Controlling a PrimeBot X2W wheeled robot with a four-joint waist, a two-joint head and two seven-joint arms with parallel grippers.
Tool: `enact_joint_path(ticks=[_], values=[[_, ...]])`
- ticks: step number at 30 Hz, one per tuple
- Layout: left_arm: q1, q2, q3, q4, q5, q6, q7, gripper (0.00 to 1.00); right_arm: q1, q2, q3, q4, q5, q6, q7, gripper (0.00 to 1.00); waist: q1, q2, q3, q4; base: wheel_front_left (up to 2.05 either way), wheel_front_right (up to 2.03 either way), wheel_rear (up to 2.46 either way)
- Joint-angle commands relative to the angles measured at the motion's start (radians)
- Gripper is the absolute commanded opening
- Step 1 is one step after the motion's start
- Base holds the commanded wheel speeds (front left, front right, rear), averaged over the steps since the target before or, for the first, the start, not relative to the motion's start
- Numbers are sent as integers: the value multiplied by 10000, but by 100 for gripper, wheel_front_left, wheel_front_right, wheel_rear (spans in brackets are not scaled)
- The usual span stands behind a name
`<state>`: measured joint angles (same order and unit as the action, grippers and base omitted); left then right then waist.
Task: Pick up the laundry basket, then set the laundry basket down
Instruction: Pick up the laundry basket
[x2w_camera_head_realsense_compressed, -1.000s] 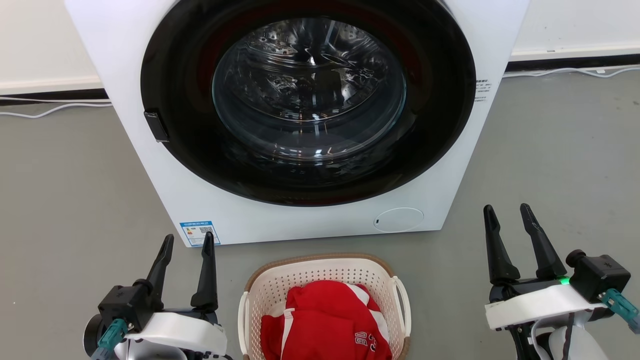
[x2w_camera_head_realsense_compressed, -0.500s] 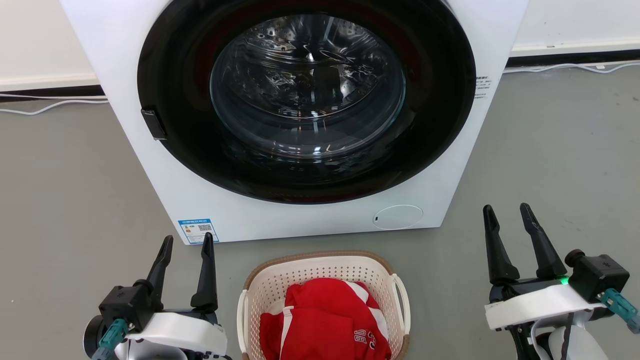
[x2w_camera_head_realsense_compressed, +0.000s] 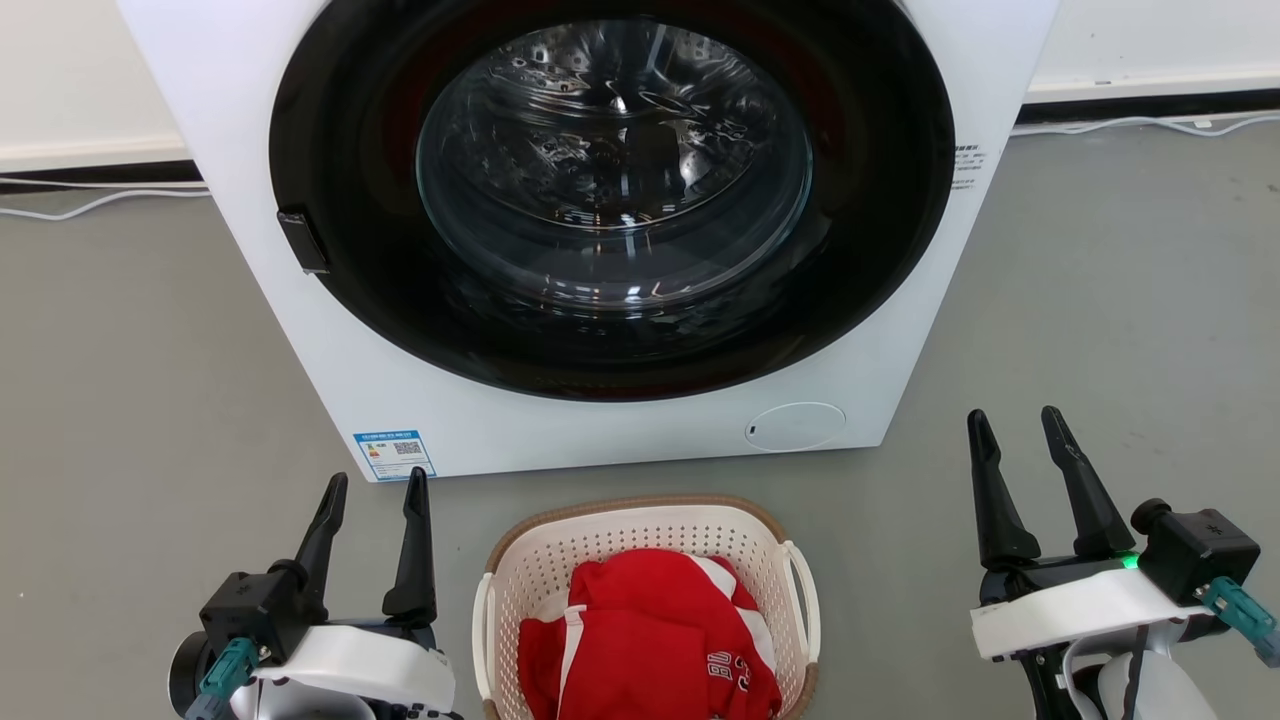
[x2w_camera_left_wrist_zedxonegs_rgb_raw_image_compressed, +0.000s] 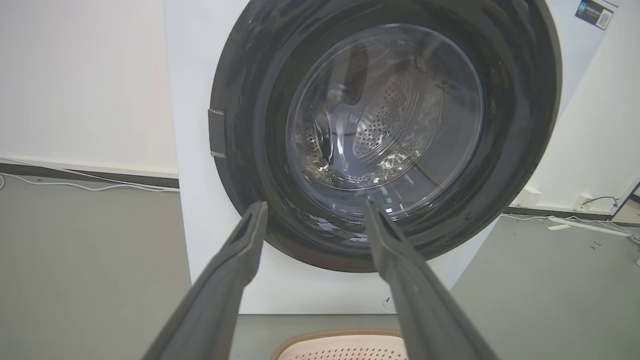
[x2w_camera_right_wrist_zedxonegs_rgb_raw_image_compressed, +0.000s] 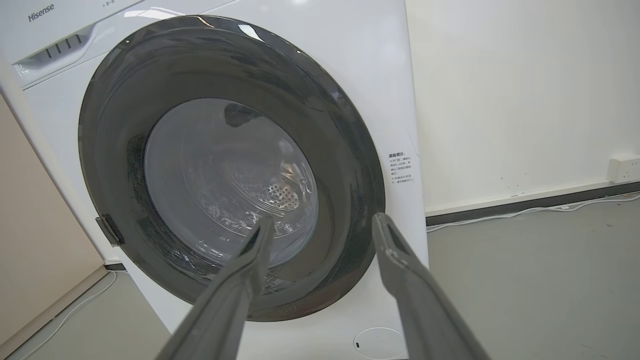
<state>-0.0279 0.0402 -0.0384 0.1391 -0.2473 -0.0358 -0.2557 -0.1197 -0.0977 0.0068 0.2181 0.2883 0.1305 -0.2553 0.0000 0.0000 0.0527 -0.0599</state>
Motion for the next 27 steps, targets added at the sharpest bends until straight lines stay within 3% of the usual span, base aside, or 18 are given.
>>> enact_joint_path(ticks=[1, 14, 27], values=[[-442, 101, 259, -193, -67, 25, -61, 100, -222, -69, 209, -195, -65, 2, -65, 100, 0, 0, 31, -1, 0, 0, 0], [-1013, 101, -110, 287, -290, 83, -61, 100, -503, -120, 8, -37, 208, 2, -65, 100, 0, 0, 959, 68, 0, 0, 0], [-2531, 101, -250, 2244, -315, -115, -61, 100, -1578, -452, 211, 1054, 684, 2, -65, 100, 0, 0, 2887, 278, 0, 0, 0]])
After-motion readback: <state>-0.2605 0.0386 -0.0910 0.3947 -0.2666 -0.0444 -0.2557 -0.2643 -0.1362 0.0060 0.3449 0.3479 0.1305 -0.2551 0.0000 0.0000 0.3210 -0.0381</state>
